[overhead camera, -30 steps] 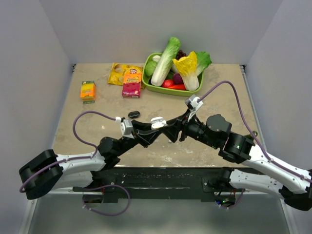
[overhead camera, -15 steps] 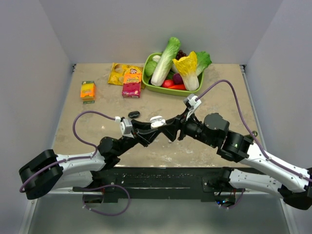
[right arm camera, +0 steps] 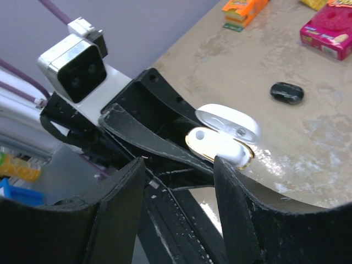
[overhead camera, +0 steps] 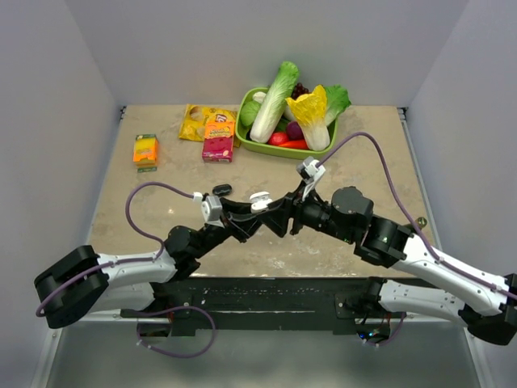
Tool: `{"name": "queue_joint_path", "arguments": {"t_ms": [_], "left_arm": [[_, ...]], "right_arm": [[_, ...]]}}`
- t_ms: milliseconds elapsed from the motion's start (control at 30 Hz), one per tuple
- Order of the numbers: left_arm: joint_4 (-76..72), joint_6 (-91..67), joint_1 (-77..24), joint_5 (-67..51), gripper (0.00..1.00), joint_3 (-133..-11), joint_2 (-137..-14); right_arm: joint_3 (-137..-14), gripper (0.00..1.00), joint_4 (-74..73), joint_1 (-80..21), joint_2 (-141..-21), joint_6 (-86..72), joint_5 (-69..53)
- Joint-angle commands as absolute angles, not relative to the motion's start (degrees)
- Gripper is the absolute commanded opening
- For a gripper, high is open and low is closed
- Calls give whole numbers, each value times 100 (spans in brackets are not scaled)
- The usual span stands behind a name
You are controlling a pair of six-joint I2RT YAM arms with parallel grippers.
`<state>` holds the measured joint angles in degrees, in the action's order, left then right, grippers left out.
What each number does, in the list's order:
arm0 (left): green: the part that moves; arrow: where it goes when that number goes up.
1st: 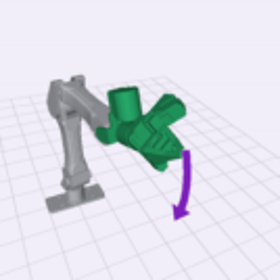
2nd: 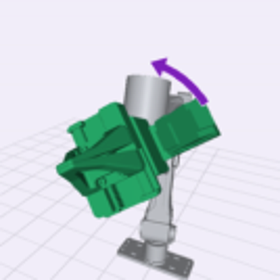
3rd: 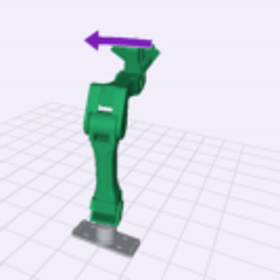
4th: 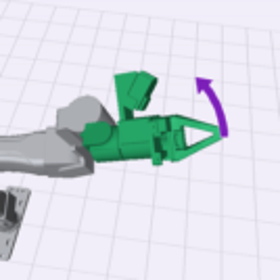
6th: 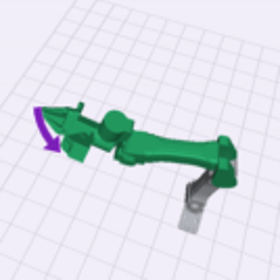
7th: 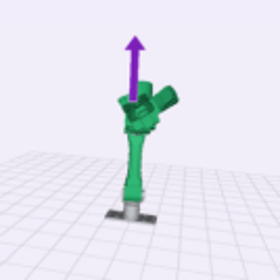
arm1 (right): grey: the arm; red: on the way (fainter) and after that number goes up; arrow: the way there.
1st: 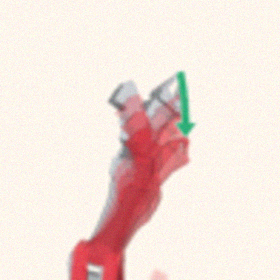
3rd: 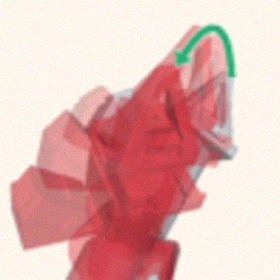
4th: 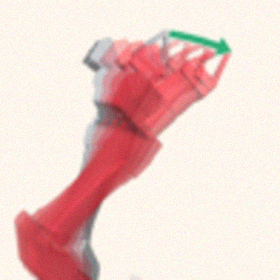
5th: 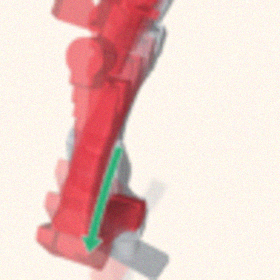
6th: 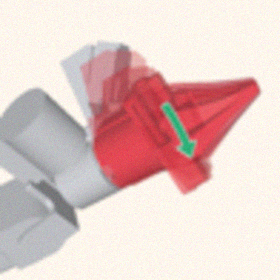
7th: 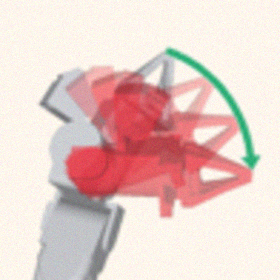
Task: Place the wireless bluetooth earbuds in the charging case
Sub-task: Place the earbud in the charging case.
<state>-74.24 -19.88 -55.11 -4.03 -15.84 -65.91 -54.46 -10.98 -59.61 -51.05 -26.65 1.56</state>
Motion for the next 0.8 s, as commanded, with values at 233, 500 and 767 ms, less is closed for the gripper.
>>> {"name": "queue_joint_path", "arguments": {"t_ms": [233, 500, 767], "left_arm": [[-8306, -1863, -5546, -598, 0, -1696, -6689], [-8323, -1819, -5537, -431, 0, -1433, -6443], [-8376, -1890, -5528, -720, 0, -1336, -6214]], "right_arm": [[-5792, 56, -492, -6020, -5257, -2778, -290], [-5801, 57, -640, -6012, -4588, -2373, 305], [-5722, 57, -1477, -6012, -4606, -2004, 1257]]}}
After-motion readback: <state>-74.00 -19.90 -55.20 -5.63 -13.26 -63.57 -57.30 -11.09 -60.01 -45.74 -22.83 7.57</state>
